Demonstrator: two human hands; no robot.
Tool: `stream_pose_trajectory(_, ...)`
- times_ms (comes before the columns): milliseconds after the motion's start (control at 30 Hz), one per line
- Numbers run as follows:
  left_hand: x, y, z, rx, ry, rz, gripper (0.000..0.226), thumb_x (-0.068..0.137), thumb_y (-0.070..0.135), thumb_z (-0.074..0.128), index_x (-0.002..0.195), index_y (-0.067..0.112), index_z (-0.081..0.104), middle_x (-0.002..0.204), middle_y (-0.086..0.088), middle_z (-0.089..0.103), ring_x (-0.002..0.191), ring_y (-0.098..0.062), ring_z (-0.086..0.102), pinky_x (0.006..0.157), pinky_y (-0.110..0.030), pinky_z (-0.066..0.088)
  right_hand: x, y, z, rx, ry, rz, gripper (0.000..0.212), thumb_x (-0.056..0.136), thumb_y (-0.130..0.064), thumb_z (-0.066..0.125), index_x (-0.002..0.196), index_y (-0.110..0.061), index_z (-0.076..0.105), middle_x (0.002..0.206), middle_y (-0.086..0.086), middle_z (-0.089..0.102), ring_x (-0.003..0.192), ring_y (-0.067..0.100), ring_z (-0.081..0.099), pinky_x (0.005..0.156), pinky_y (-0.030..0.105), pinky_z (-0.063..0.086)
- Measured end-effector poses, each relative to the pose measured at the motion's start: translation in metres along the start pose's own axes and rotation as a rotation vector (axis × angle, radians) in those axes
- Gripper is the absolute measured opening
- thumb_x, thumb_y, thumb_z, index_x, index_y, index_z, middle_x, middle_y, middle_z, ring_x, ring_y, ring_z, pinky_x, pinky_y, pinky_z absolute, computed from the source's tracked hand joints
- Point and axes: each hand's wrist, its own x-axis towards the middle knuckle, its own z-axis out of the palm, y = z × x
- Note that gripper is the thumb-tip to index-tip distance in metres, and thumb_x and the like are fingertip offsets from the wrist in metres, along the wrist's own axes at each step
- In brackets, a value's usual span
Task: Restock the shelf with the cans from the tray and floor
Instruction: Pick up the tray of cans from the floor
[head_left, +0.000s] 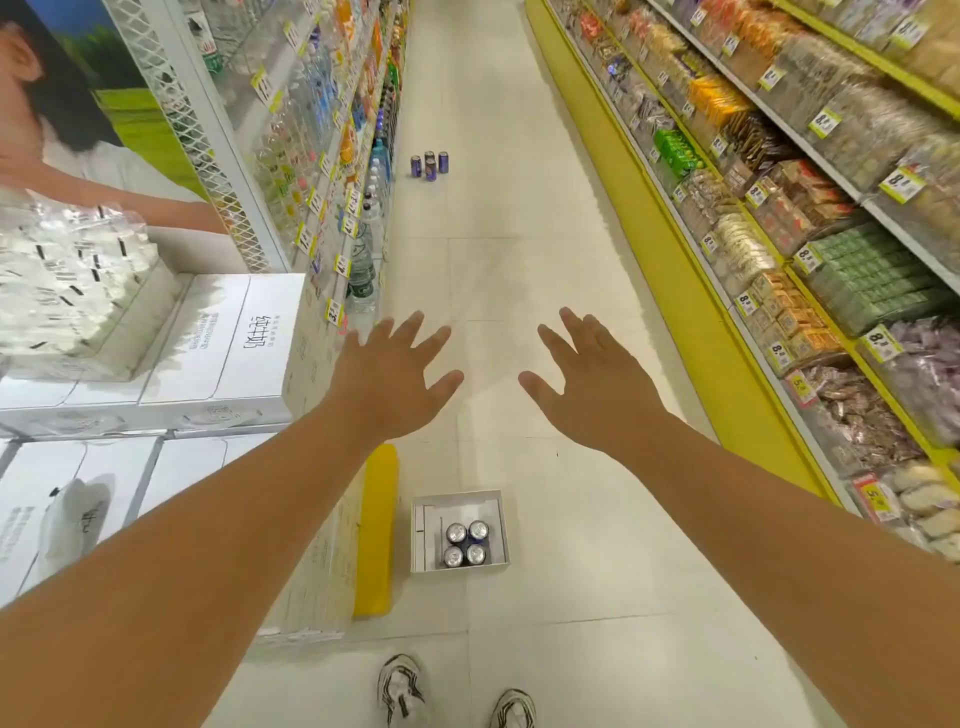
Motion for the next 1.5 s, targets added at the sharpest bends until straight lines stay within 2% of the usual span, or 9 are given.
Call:
stream_pose_trajectory(200, 0.044, -0.020, 0.044, -0.003, -0.022, 0.030, 0.074, 0.089, 0.073, 0.015, 0.155, 0.040, 0.016, 0.164, 0.002, 0.016, 0.148, -0.029, 0.019, 0.114, -0.055, 0.025, 0.041, -0.002, 0.046, 0.012, 0.006, 0.010, 0.076, 0.094, -0.069, 0.025, 0.158, -0.028, 0.023, 0.167, 0.000, 0.011, 0.153, 0.022, 0.009, 0.121, 0.041, 0.020)
stream_pose_trajectory(367, 0.072, -0.033, 0.129, -0.042, -0.072, 0.007, 0.075, 0.088, 0.073, 0.011, 0.155, 0.039, 0.016, 0.163, 0.001, 0.020, 0.147, -0.027, 0.022, 0.114, -0.052, 0.027, 0.077, -0.001, 0.129, 0.078, -0.038, 0.040, 0.073, 0.097, -0.065, 0.031, 0.158, -0.027, 0.022, 0.167, 0.001, 0.012, 0.153, 0.022, 0.010, 0.119, 0.039, 0.019)
stream_pose_trajectory(600, 0.097, -0.038, 0.313, -0.002, -0.164, -0.062, 0.080, 0.083, 0.075, 0.001, 0.155, 0.040, 0.011, 0.165, 0.002, 0.013, 0.149, -0.025, 0.017, 0.116, -0.051, 0.018, 0.109, 0.028, 0.304, 0.028, -0.167, -0.008, 0.072, 0.097, -0.064, 0.025, 0.159, -0.028, 0.016, 0.168, -0.002, 0.006, 0.153, 0.020, 0.006, 0.121, 0.039, 0.020)
stream_pose_trajectory(833, 0.091, -0.024, 0.519, -0.010, -0.229, -0.162, 0.081, 0.085, 0.072, 0.004, 0.155, 0.035, 0.018, 0.164, -0.002, 0.019, 0.147, -0.027, 0.023, 0.113, -0.049, 0.027, 0.105, 0.074, 0.500, 0.065, -0.265, -0.030, 0.070, 0.098, -0.063, 0.024, 0.159, -0.029, 0.013, 0.168, -0.003, 0.003, 0.153, 0.019, 0.004, 0.120, 0.038, 0.015)
stream_pose_trajectory(1000, 0.077, -0.015, 0.666, -0.029, -0.310, -0.191, 0.075, 0.089, 0.071, 0.011, 0.155, 0.036, 0.016, 0.165, 0.000, 0.015, 0.150, -0.024, 0.016, 0.118, -0.047, 0.020, 0.101, 0.109, 0.646, 0.127, -0.337, 0.008, 0.071, 0.097, -0.064, 0.026, 0.159, -0.031, 0.012, 0.168, -0.005, 0.001, 0.153, 0.018, 0.004, 0.121, 0.039, 0.016)
stream_pose_trajectory(1167, 0.077, -0.019, 0.775, -0.017, -0.271, -0.248, 0.079, 0.089, 0.074, 0.019, 0.155, 0.030, 0.026, 0.162, -0.005, 0.025, 0.146, -0.024, 0.026, 0.113, -0.046, 0.030, 0.103, 0.135, 0.758, 0.214, -0.324, 0.009, 0.072, 0.098, -0.058, 0.036, 0.159, -0.030, 0.008, 0.167, -0.005, 0.006, 0.152, 0.018, 0.010, 0.118, 0.037, 0.021)
stream_pose_trajectory(1367, 0.078, -0.024, 0.863, -0.227, -0.140, -0.422, 0.088, 0.086, 0.073, 0.036, 0.156, 0.025, 0.012, 0.165, 0.000, 0.014, 0.146, -0.024, 0.027, 0.098, -0.046, 0.048, 0.092, 0.151, 0.849, 0.441, -0.307, 0.190, 0.079, 0.100, -0.051, 0.044, 0.159, -0.025, -0.003, 0.167, -0.009, -0.003, 0.151, 0.009, 0.006, 0.111, 0.022, 0.014)
stream_pose_trajectory(1433, 0.078, -0.025, 0.879, -0.317, -0.110, -0.501, 0.093, 0.086, 0.071, 0.043, 0.156, 0.027, 0.001, 0.164, 0.001, 0.016, 0.144, -0.027, 0.032, 0.094, -0.047, 0.050, 0.085, 0.156, 0.867, 0.583, -0.289, 0.331, 0.080, 0.100, -0.046, 0.049, 0.159, -0.024, 0.001, 0.167, -0.006, 0.006, 0.151, 0.010, 0.011, 0.113, 0.022, 0.012)
stream_pose_trajectory(1500, 0.079, -0.027, 0.889, -0.433, -0.080, -0.603, 0.094, 0.087, 0.063, 0.053, 0.155, 0.030, -0.004, 0.161, -0.002, 0.028, 0.137, -0.033, 0.042, 0.096, -0.048, 0.049, 0.078, 0.156, 0.879, 0.774, -0.294, 0.490, 0.075, 0.099, -0.044, 0.053, 0.159, -0.029, 0.011, 0.163, -0.009, 0.023, 0.147, 0.010, 0.026, 0.115, 0.027, 0.023)
